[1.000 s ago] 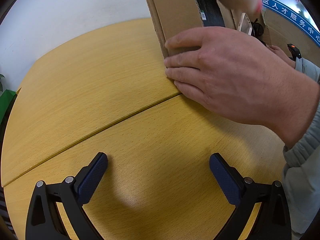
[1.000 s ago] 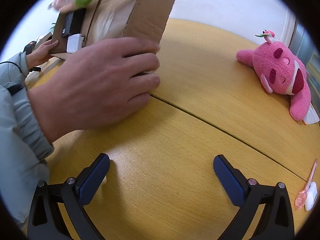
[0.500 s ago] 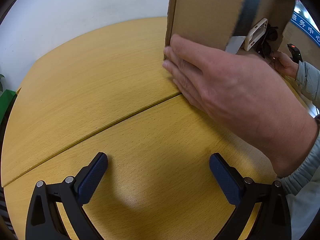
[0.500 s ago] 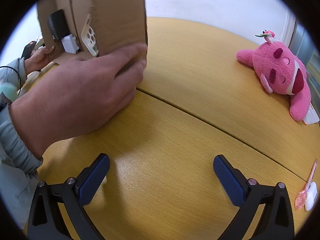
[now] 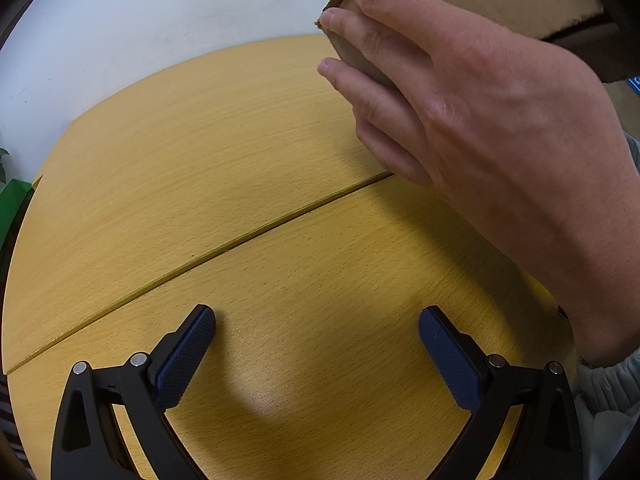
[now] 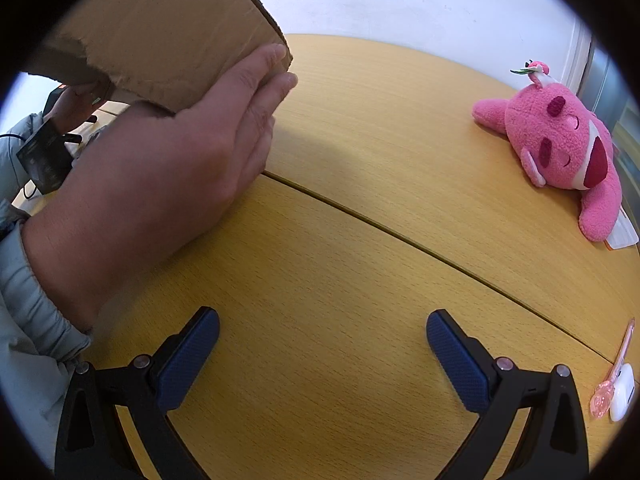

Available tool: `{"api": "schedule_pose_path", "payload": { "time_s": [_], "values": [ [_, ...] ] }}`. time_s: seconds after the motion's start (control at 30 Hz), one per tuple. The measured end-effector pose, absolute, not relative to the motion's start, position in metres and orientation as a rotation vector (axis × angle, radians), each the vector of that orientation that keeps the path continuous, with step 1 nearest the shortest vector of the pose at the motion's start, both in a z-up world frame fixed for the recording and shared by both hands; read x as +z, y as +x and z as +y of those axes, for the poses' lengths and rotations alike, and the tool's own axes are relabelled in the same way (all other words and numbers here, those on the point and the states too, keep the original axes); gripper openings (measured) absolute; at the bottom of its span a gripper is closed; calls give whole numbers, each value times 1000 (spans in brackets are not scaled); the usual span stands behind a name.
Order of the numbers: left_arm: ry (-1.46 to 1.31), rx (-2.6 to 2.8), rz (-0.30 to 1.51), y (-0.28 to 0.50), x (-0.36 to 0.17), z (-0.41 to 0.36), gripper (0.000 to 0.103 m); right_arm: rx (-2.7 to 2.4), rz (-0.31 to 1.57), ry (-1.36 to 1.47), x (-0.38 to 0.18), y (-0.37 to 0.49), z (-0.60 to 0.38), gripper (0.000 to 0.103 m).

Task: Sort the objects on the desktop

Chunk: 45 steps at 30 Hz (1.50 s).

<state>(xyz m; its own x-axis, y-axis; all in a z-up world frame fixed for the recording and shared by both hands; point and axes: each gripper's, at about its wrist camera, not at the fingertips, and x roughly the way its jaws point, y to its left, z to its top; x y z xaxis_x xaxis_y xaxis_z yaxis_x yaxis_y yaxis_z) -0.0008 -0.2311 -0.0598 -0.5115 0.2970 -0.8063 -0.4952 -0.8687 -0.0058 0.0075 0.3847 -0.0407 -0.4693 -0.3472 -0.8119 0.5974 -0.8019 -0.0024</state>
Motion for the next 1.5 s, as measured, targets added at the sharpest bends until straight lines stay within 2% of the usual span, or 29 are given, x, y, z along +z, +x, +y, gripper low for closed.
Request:
{"api": "schedule_pose_path", "payload": {
  "time_s": [1.5],
  "values": [
    [-1205, 2376, 312, -4, -63, -223, 103, -2262, 387, 1160, -37, 7, 389, 103]
  ]
}}
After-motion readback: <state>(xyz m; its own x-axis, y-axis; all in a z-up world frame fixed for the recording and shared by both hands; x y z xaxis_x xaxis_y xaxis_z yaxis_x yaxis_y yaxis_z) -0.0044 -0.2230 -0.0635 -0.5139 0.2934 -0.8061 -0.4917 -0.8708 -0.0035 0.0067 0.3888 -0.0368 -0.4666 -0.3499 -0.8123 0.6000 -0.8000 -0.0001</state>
